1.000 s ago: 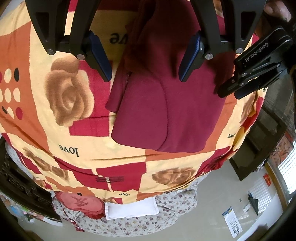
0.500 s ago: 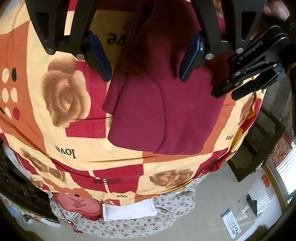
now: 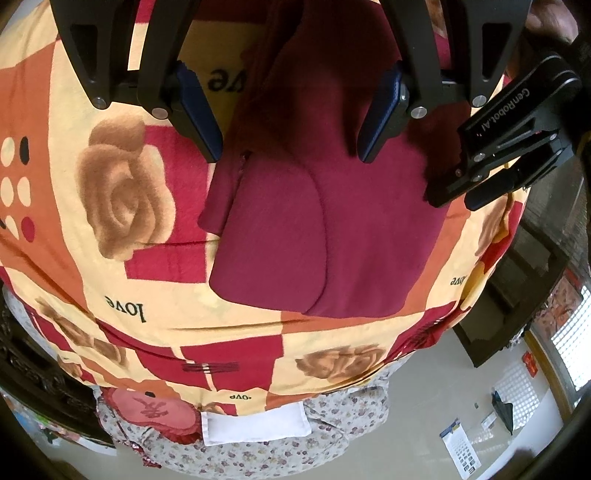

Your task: Fold small clothes

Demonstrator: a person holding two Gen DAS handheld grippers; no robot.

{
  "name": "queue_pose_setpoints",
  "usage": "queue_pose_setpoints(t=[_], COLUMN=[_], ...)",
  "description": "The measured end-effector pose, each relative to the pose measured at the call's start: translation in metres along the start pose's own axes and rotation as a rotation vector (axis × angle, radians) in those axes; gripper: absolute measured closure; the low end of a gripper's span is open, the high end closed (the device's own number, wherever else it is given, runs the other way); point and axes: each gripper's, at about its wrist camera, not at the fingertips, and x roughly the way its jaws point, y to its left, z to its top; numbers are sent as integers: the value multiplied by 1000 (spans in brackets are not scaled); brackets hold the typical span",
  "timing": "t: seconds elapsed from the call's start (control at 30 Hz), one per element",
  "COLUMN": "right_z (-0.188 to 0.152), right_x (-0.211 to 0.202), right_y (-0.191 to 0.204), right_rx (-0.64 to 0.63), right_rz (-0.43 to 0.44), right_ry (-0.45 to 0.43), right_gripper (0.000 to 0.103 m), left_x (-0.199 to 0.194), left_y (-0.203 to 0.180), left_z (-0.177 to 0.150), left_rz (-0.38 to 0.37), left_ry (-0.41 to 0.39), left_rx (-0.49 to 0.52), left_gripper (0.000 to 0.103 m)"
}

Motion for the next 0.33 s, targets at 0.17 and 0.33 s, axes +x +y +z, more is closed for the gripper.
queue_pose_setpoints(t=[0.17, 0.33], right_z=[1, 2], right_x=[1, 2], right_y=[-2, -7], right_rx=[5, 13], right_rz=[2, 0], right_ry=[0, 0], right_gripper=[30, 29], left_x=[-3, -4], left_y=[5, 9], left_z=[3, 5], left_rz=[2, 2], left_ry=[-30, -43], left_rx=[-1, 0], left_gripper=[50, 50])
